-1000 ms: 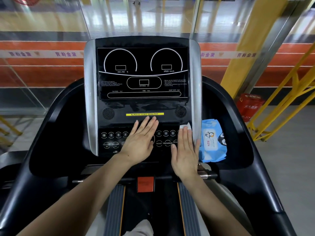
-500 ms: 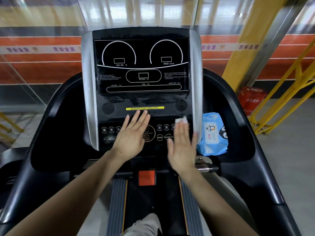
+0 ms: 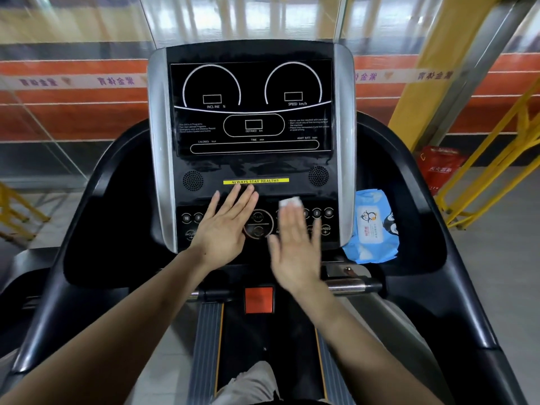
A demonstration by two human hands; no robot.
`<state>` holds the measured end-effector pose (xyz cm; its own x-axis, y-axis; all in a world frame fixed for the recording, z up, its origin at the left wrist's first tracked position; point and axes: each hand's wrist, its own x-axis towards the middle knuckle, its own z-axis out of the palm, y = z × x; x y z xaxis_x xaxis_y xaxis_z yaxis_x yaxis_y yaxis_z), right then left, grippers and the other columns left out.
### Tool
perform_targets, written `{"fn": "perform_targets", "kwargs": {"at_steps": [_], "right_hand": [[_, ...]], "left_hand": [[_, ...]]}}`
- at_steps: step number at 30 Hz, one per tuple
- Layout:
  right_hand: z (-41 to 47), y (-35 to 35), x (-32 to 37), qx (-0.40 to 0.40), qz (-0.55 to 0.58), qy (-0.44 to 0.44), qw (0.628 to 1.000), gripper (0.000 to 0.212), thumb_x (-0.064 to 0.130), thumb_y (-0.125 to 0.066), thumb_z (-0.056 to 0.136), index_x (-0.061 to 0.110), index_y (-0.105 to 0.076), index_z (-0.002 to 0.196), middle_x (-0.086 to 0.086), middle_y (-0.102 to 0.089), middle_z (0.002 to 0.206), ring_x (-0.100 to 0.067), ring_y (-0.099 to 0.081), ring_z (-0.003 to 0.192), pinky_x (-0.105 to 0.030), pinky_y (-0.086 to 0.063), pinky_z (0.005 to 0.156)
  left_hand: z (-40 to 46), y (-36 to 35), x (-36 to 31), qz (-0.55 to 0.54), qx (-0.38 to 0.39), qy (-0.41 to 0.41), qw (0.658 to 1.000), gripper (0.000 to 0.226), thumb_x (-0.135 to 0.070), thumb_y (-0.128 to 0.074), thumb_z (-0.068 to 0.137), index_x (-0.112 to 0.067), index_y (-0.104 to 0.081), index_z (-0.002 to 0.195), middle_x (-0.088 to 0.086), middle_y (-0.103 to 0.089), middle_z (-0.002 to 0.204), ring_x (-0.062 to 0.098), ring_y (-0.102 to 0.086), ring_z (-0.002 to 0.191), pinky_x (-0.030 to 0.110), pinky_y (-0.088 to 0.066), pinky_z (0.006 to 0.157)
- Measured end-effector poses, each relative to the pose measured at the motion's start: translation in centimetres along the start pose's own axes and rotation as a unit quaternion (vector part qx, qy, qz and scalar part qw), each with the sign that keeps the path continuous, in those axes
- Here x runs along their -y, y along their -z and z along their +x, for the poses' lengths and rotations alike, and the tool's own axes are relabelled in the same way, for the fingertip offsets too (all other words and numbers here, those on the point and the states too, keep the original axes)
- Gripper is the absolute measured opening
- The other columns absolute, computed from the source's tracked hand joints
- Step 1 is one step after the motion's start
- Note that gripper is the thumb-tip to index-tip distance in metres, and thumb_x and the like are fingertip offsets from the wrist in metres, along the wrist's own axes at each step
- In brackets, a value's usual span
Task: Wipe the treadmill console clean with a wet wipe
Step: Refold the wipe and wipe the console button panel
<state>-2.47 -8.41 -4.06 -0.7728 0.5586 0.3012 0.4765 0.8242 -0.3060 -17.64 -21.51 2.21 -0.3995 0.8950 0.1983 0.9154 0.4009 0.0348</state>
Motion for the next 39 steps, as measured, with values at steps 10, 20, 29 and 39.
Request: {"fn": "perform_targets", "kwargs": {"at_steps": [10, 20, 29, 39], "right_hand": [[-1.6, 0.9, -5.5, -0.037, 0.037, -0.130, 0.990, 0.065, 0.043, -0.017, 0.110, 0.023, -0.002, 0.170, 0.004, 0.002, 0.178, -0.010, 0.010, 0.163, -0.056, 0.005, 0.131], [-2.3, 1.1, -5.7, 0.002, 0.003, -0.039, 0.999, 0.063, 0.039, -0.015, 0.110, 0.028, 0.004, 0.169, 0.009, 0.011, 0.177, -0.007, 0.012, 0.162, -0.059, 0.004, 0.131], [-3.2, 0.0, -0.1, 0.092, 0.022, 0.073, 0.993, 0.062, 0.041, -0.012, 0.112, 0.028, 0.012, 0.168, 0.012, 0.020, 0.175, -0.004, 0.021, 0.160, -0.059, 0.006, 0.131], [-4.4, 0.8, -3.7, 0.080, 0.040, -0.017, 0.996, 0.065, 0.041, -0.013, 0.111, 0.024, 0.017, 0.166, 0.008, 0.026, 0.174, -0.009, 0.025, 0.160, -0.056, 0.012, 0.130]], "left_hand": [[-0.1, -0.2, -0.2, -0.005, -0.002, 0.003, 1.000, 0.086, -0.013, -0.046, 0.096, -0.021, 0.002, 0.166, -0.007, 0.009, 0.174, 0.018, 0.017, 0.159, 0.051, 0.008, 0.129], [-0.1, -0.3, -0.1, -0.008, -0.003, 0.005, 1.000, 0.087, -0.012, -0.047, 0.096, -0.022, 0.003, 0.166, -0.008, 0.008, 0.174, 0.015, 0.018, 0.159, 0.050, 0.009, 0.129], [-0.1, -0.8, -0.2, -0.011, -0.016, 0.009, 1.000, 0.088, -0.010, -0.049, 0.094, -0.021, 0.001, 0.166, -0.007, 0.008, 0.174, 0.016, 0.018, 0.159, 0.053, 0.008, 0.129], [-0.1, -1.2, -0.3, -0.007, -0.016, 0.009, 1.000, 0.089, -0.011, -0.049, 0.094, -0.020, 0.003, 0.166, -0.007, 0.010, 0.174, 0.018, 0.020, 0.159, 0.055, 0.008, 0.128]]}}
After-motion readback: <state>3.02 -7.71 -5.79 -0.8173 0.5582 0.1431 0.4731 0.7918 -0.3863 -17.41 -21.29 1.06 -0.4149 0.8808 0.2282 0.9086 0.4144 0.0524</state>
